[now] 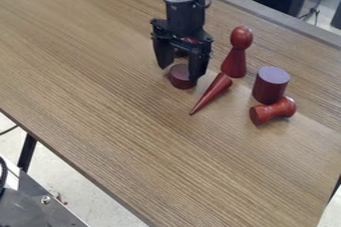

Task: Pick up the small cylinder and put it on the left of the cone

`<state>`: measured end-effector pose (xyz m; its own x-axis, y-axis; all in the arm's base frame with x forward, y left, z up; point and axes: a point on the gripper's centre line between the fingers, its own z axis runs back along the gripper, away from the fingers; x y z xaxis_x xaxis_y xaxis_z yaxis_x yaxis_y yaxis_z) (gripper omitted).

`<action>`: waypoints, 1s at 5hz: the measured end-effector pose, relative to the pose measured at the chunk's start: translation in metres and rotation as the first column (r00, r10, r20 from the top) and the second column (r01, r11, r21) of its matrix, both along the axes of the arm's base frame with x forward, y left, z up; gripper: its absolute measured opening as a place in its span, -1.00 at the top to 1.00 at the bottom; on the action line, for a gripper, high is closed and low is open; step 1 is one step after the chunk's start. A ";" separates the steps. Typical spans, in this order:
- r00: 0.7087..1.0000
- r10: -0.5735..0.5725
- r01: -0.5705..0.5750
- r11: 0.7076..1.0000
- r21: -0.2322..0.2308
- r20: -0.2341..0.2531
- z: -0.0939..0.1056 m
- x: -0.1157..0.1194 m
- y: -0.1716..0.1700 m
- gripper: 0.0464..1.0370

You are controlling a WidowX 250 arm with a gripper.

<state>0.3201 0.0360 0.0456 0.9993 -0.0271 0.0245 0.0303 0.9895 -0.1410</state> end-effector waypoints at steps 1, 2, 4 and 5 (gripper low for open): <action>0.994 0.099 -0.102 0.992 0.069 0.049 0.026 -0.007 0.013 -0.93; 0.987 0.156 -0.160 0.980 0.121 0.036 0.038 -0.016 0.026 -0.93; 0.952 0.295 -0.305 0.932 0.195 0.077 0.029 -0.026 0.066 -0.93; 0.950 0.298 -0.310 0.929 0.202 0.088 0.029 -0.024 0.068 -0.93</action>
<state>0.2956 0.1038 0.0742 0.9577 0.2675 0.1063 -0.2751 0.9593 0.0646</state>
